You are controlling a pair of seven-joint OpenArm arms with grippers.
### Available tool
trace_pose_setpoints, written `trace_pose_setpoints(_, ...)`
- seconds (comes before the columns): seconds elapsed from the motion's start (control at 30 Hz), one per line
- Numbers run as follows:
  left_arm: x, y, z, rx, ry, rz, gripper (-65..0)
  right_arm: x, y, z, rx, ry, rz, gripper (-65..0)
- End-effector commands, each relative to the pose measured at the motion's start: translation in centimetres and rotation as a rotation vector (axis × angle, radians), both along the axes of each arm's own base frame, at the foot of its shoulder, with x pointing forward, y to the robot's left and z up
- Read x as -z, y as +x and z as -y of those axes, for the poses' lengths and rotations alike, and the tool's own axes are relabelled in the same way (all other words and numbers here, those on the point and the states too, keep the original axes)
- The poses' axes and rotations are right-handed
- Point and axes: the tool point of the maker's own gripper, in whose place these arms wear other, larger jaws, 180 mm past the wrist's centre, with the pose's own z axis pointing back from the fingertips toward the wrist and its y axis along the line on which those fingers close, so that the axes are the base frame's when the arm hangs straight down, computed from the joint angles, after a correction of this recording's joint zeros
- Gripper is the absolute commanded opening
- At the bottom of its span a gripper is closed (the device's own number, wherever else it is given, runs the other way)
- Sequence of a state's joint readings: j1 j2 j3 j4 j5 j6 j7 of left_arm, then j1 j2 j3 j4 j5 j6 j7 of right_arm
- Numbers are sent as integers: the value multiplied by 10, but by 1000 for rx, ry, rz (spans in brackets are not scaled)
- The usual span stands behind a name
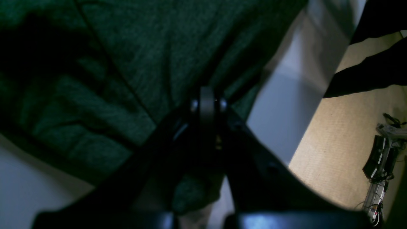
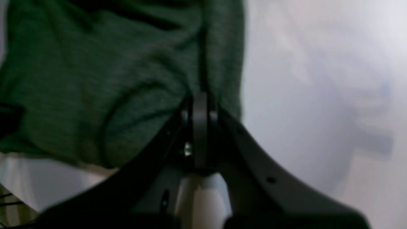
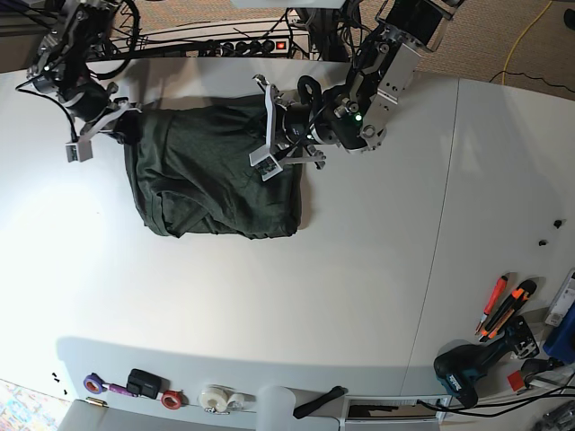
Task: Layout the t-shirt on the table in an organized manner, then fold the t-shirt properly
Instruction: 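Hold the bundle edge with the left gripper while the right gripper releases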
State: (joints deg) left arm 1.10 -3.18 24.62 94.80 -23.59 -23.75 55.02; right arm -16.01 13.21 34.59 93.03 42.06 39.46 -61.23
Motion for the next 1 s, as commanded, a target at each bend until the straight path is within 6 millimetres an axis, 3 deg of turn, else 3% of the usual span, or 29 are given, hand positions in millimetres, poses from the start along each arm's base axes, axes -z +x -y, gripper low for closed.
trace_pose_setpoints(0.0, -10, 4, 5, -2, -29, 19, -650, -6, 5, 14, -8, -42, 10, -650)
trace_pose_setpoints(0.2, -5, 1, 3, -3, -15, 13, -650, -21, 19, 46, -9, -108, 22, -650)
trace_pose_setpoints(0.4, -2, 1, -3, -3, 0, 14, -650, -47, 44, 59, -2, -139, 94, -650)
trace_pose_setpoints(0.47, -3, 2, -2, -5, -6, 16, -650, -59, 48, 42, -30, -21, 136, -650)
trace_pose_setpoints(0.53, -3, 2, -2, -6, -10, 19, -650, -67, 41, 10, -96, 171, 146, -650)
trace_pose_setpoints(0.7, -3, 2, -3, -6, -8, 18, -650, -54, 3, -40, -144, 439, 91, -650)
trace_pose_setpoints(0.87, -3, 2, -2, -6, -10, 18, -650, -33, -14, -55, -114, 476, 37, -650)
trace_pose_setpoints(0.97, -4, 2, -1, -5, -11, 18, -650, -18, -10, -34, -66, 332, 7, -650)
